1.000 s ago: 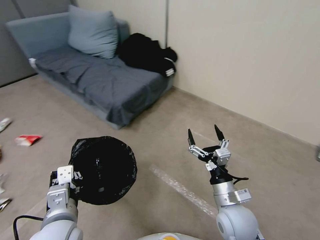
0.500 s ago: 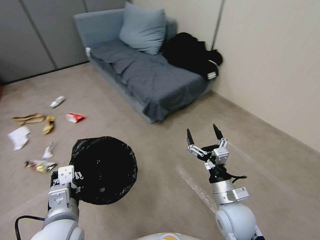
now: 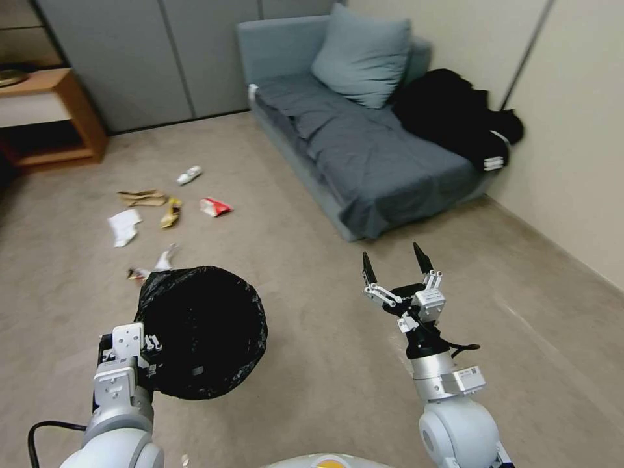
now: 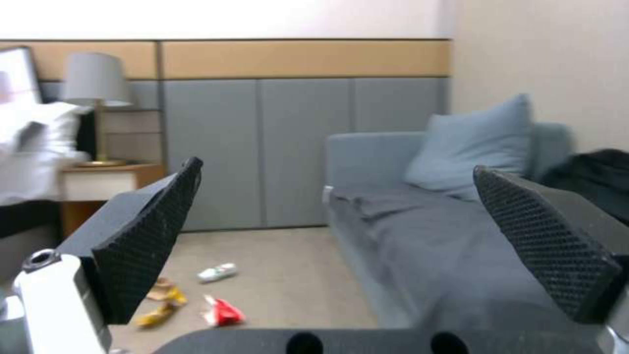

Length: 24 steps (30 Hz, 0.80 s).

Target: Pick up the trash bin, then pick up the garbage from the floor and place it into the trash bin.

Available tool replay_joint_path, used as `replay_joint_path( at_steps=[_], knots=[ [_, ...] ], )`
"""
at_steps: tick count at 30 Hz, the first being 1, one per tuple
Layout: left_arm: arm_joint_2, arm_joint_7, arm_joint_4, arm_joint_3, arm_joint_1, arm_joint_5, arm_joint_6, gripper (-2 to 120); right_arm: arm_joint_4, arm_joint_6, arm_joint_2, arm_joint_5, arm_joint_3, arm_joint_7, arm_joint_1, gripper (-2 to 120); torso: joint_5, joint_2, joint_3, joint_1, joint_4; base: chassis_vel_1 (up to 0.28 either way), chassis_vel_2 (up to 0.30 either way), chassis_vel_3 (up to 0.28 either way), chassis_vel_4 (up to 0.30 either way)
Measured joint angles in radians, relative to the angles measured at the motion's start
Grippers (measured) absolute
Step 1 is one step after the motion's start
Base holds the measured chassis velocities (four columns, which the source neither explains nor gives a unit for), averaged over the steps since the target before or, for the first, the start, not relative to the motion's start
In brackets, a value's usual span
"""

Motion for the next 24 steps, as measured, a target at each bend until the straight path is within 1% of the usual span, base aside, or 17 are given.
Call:
replay_joint_path(
  at_steps=[16, 24],
  knots=[
    [-0.015, 0.001, -0.006, -0.008, 0.001, 0.003, -0.001, 1, 0.010, 0.005, -0.011, 0.012, 0.013, -0.023, 0.004, 100, 0.0000, 0.000, 0.000, 0.000, -0.0001, 0.129, 0.119, 0.129, 0.127],
    [-0.014, 0.002, -0.006, -0.007, 0.008, 0.006, -0.002, 1, 0.012, 0.003, -0.007, 0.012, 0.015, -0.026, 0.013, 100, -0.0001, 0.000, 0.000, 0.000, 0.0003, 0.099, 0.096, 0.100, 0.104]
  ],
)
